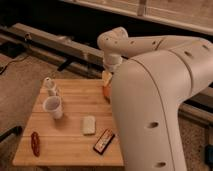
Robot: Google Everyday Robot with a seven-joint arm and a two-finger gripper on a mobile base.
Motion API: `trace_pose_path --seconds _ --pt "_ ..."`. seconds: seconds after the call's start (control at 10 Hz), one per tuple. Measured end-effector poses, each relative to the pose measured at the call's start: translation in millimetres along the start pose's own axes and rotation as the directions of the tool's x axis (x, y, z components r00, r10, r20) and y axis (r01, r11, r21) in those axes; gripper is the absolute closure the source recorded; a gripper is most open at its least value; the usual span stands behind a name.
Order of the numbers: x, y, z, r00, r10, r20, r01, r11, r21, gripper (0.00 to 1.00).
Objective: Move the arm in a circular motion
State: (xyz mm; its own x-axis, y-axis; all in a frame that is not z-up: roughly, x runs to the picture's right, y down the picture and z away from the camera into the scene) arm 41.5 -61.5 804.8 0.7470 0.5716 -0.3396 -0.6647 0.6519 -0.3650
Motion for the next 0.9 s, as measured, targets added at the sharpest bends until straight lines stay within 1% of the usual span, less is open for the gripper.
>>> trace_pose_path --seconds 0.2,0.4,0.6,0.8,0.9 --pt "-2 11 -6 0.998 -0.063 0.022 0.064 0.998 -0.013 0.20" --pt "-2 28 -9 0.994 -0.102 0.028 0.103 0.994 -0.035 0.20" --pt "-1 46 -8 0.990 -0.142 0.019 0.143 0.988 -0.060 0.20" --pt "-1 54 -4 0.988 -0.155 0.006 0.155 0.985 -0.075 0.20" --pt "0 54 -4 0.988 -0.155 0.004 0.155 0.985 -0.075 0.20"
